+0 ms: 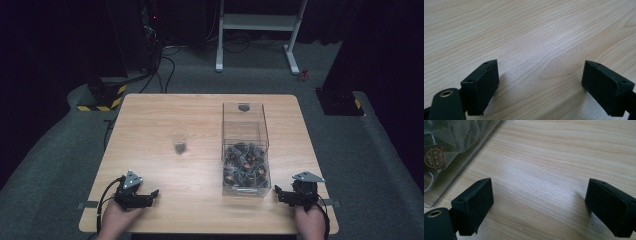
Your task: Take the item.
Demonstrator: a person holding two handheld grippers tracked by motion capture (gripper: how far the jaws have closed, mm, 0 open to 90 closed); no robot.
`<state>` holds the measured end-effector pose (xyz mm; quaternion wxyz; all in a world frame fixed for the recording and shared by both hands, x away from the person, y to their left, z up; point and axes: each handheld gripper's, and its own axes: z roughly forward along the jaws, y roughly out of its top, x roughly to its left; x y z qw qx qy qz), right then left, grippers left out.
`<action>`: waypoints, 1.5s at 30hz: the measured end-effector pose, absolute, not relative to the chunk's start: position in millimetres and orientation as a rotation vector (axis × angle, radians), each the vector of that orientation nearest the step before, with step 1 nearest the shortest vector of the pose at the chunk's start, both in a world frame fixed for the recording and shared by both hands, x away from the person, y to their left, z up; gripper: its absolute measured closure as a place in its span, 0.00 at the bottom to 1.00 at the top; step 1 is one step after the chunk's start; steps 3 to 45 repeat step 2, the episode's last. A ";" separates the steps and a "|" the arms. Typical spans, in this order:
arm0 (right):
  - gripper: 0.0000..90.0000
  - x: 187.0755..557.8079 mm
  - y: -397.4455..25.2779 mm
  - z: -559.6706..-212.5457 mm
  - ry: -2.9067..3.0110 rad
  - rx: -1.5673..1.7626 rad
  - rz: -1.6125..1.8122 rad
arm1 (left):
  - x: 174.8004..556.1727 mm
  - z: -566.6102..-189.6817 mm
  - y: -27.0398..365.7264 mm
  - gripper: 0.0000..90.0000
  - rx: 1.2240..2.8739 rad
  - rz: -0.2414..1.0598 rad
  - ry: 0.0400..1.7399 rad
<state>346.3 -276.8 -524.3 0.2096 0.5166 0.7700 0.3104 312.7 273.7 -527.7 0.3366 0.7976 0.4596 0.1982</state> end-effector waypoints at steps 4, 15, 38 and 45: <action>0.09 346.6 -276.5 -524.4 2.139 1.433 0.860 | 312.8 -527.7 273.7 0.16 2.079 0.516 1.198; 0.09 346.6 -276.5 -524.4 2.139 1.433 0.860 | 312.8 -527.7 273.7 0.16 2.079 0.516 1.198; 0.09 346.6 -276.5 -524.4 2.139 1.433 0.860 | 312.8 -527.7 273.7 0.16 2.079 0.516 1.198; 0.09 346.6 -276.5 -524.4 2.139 1.433 0.860 | 312.8 -527.7 273.7 0.16 2.079 0.516 1.198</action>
